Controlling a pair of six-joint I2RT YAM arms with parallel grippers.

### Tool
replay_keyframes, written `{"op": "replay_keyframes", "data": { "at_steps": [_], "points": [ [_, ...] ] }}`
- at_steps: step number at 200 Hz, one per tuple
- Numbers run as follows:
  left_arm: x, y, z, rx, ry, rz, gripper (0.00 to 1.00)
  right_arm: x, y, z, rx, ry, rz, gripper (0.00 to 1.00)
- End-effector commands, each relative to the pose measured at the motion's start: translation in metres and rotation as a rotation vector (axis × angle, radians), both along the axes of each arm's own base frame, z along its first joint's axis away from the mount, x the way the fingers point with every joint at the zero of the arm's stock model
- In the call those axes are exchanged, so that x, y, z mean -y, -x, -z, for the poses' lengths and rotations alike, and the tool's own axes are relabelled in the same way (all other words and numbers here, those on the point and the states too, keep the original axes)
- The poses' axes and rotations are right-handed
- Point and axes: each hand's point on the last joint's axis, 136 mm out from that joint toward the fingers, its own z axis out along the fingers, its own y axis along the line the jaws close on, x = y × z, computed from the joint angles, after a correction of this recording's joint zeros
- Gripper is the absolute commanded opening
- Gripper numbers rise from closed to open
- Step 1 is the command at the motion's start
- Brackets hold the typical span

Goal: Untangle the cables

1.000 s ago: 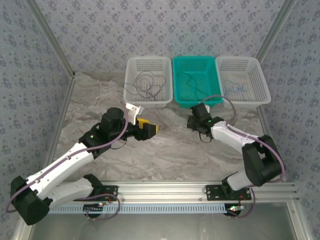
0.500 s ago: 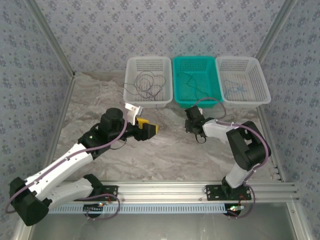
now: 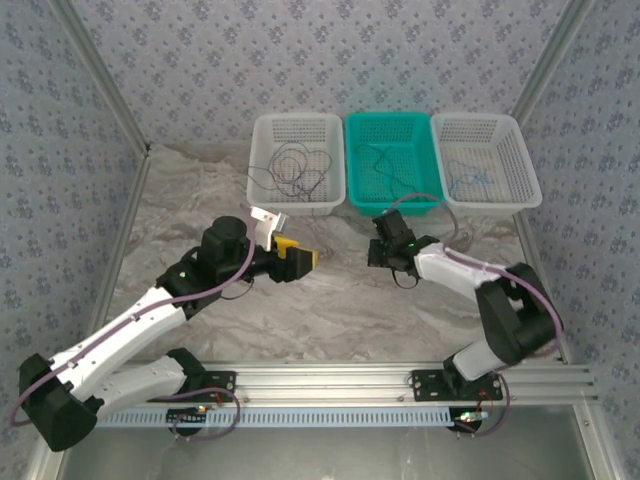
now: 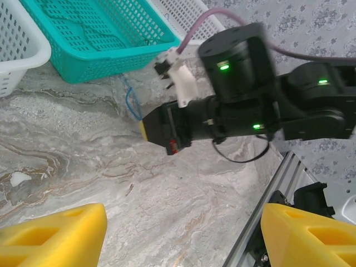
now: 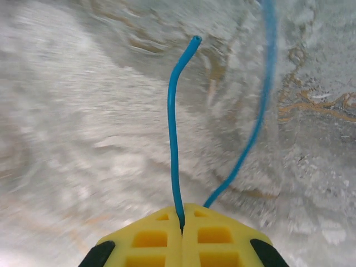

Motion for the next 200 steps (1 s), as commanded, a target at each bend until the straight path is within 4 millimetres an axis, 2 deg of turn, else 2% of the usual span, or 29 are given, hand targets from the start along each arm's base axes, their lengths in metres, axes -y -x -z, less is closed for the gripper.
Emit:
{"op": "replay_keyframes", "data": {
  "at_steps": [1, 19, 36, 53, 65, 74, 94, 115, 122, 125, 133, 135, 154, 159, 164, 172, 175, 182, 200],
  "points": [
    [0.008, 0.000, -0.024, 0.047, 0.056, 0.017, 0.74, -0.011, 0.023, -0.042, 0.018, -0.084, -0.062, 0.00],
    [0.010, 0.001, -0.022, 0.047, 0.057, 0.019, 0.74, -0.007, 0.026, -0.085, 0.117, -0.138, -0.064, 0.00],
    [0.012, 0.000, -0.023, 0.043, 0.060, 0.017, 0.74, 0.012, 0.020, -0.130, 0.258, -0.142, -0.009, 0.00],
    [0.017, 0.001, -0.030, 0.058, 0.072, 0.037, 0.77, 0.045, 0.001, -0.170, 0.403, -0.095, 0.081, 0.00],
    [0.021, 0.002, -0.033, 0.076, 0.074, 0.050, 0.79, 0.069, -0.014, -0.185, 0.458, -0.063, 0.156, 0.00],
    [0.023, 0.001, -0.033, 0.080, 0.075, 0.052, 0.81, 0.095, -0.029, -0.193, 0.493, -0.031, 0.230, 0.00],
    [0.026, 0.003, -0.033, 0.068, 0.064, 0.071, 0.86, 0.152, -0.068, -0.191, 0.498, 0.010, 0.399, 0.00],
    [0.027, 0.009, -0.030, 0.066, 0.048, 0.086, 0.94, 0.204, -0.110, -0.173, 0.447, 0.076, 0.537, 0.00],
    [0.026, 0.010, -0.029, 0.065, 0.046, 0.084, 0.96, 0.218, -0.123, -0.158, 0.411, 0.093, 0.571, 0.00],
    [0.025, 0.011, -0.028, 0.064, 0.045, 0.081, 0.97, 0.224, -0.132, -0.165, 0.423, 0.094, 0.587, 0.00],
    [0.023, 0.011, -0.027, 0.062, 0.047, 0.073, 0.99, 0.239, -0.147, -0.153, 0.388, 0.101, 0.625, 0.00],
    [0.022, 0.011, -0.027, 0.061, 0.047, 0.070, 0.99, 0.242, -0.151, -0.155, 0.390, 0.099, 0.633, 0.00],
    [0.018, 0.014, -0.027, 0.061, 0.053, 0.057, 0.99, 0.264, -0.185, -0.134, 0.332, 0.070, 0.674, 0.01],
    [0.016, 0.014, -0.027, 0.063, 0.052, 0.051, 0.99, 0.267, -0.193, -0.127, 0.313, 0.051, 0.675, 0.07],
    [0.014, 0.014, -0.028, 0.066, 0.050, 0.044, 0.99, 0.269, -0.199, -0.123, 0.292, 0.026, 0.671, 0.18],
    [0.011, 0.013, -0.027, 0.071, 0.041, 0.026, 0.99, 0.271, -0.207, -0.119, 0.261, -0.015, 0.673, 0.49],
    [0.009, 0.013, -0.027, 0.071, 0.036, 0.019, 0.99, 0.271, -0.209, -0.118, 0.248, -0.026, 0.675, 0.57],
    [0.004, 0.010, -0.026, 0.075, 0.021, -0.010, 1.00, 0.268, -0.211, -0.117, 0.219, -0.047, 0.661, 0.64],
    [-0.019, -0.010, -0.013, 0.073, -0.070, -0.174, 0.99, 0.261, -0.205, -0.132, 0.239, -0.044, 0.640, 0.75]
  ]
}}
